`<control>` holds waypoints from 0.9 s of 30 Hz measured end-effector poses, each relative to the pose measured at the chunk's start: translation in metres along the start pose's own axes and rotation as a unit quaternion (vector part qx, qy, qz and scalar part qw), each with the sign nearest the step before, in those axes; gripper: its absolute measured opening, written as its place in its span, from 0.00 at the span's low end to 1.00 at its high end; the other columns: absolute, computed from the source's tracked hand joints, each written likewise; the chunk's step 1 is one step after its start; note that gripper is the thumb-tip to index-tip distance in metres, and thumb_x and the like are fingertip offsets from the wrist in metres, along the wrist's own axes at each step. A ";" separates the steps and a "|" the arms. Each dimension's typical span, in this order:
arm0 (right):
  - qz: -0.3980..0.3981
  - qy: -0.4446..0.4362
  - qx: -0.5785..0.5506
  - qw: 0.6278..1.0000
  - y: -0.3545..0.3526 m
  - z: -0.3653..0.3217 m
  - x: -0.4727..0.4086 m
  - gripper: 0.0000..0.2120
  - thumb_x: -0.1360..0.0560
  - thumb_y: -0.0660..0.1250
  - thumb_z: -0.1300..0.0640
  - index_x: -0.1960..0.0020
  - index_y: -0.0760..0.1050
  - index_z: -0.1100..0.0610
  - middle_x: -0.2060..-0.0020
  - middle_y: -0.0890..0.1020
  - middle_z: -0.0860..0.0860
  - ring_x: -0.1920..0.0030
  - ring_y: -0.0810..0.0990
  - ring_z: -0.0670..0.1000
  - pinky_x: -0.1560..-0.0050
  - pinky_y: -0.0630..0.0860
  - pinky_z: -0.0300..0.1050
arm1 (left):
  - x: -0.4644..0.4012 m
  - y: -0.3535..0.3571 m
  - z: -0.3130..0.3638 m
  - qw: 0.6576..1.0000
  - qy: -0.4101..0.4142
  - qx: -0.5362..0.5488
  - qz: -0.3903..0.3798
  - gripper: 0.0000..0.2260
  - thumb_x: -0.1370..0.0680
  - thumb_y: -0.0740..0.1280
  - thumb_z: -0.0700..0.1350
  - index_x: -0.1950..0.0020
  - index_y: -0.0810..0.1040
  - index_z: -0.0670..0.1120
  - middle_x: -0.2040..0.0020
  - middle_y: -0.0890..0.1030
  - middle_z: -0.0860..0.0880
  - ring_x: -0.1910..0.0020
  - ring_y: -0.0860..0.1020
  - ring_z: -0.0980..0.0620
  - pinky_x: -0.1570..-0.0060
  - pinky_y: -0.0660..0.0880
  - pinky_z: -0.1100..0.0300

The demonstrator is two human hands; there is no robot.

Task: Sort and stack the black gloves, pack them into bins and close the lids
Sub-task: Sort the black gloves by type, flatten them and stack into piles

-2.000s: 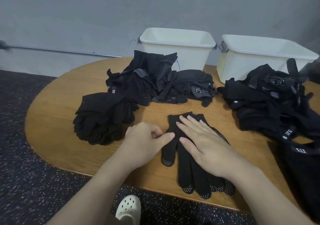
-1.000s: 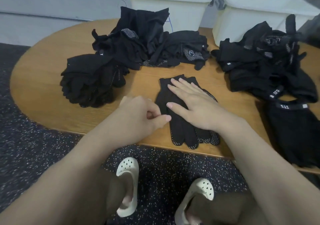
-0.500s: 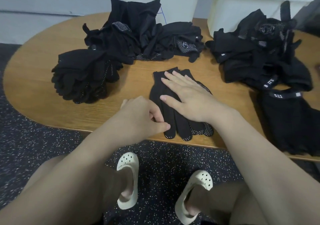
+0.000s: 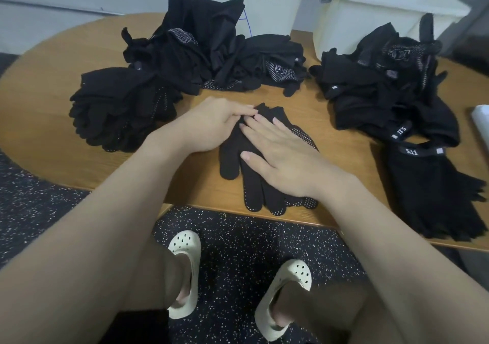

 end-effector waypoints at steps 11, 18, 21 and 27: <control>-0.005 -0.108 0.066 0.992 0.010 -0.026 0.046 0.30 0.14 0.40 0.43 0.16 0.45 0.54 0.16 0.45 0.48 0.18 0.37 0.45 0.18 0.39 0.47 | -0.004 0.006 -0.005 0.999 -0.001 0.014 0.029 0.17 0.16 0.63 0.37 0.28 0.78 0.49 0.27 0.75 0.53 0.22 0.66 0.54 0.22 0.56 0.60; 0.007 -0.149 0.085 0.985 0.019 -0.045 0.078 0.28 0.12 0.45 0.44 0.16 0.52 0.56 0.17 0.52 0.51 0.17 0.45 0.48 0.18 0.46 0.49 | -0.004 0.006 -0.004 0.999 -0.006 0.010 0.041 0.17 0.16 0.64 0.38 0.29 0.79 0.50 0.28 0.76 0.54 0.23 0.67 0.55 0.22 0.56 0.61; -0.006 -0.158 0.072 0.985 0.020 -0.051 0.089 0.28 0.12 0.45 0.44 0.16 0.51 0.56 0.16 0.51 0.50 0.17 0.43 0.47 0.18 0.45 0.48 | -0.003 0.007 -0.002 0.999 0.003 -0.015 0.051 0.17 0.16 0.65 0.38 0.29 0.79 0.49 0.28 0.76 0.53 0.24 0.69 0.54 0.22 0.57 0.61; 0.012 -0.148 -0.088 0.985 0.008 -0.059 0.093 0.27 0.12 0.47 0.45 0.16 0.54 0.53 0.17 0.53 0.45 0.18 0.45 0.39 0.18 0.45 0.43 | 0.003 0.013 -0.001 0.989 0.005 -0.046 0.138 0.12 0.19 0.70 0.41 0.36 0.83 0.46 0.40 0.84 0.50 0.38 0.78 0.46 0.33 0.71 0.50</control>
Point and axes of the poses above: each hand's wrist, its own x-axis away from the middle knuckle, its own y-axis out of the palm, z = x × y, the point moved 1 cm from there along -x, towards the middle knuckle
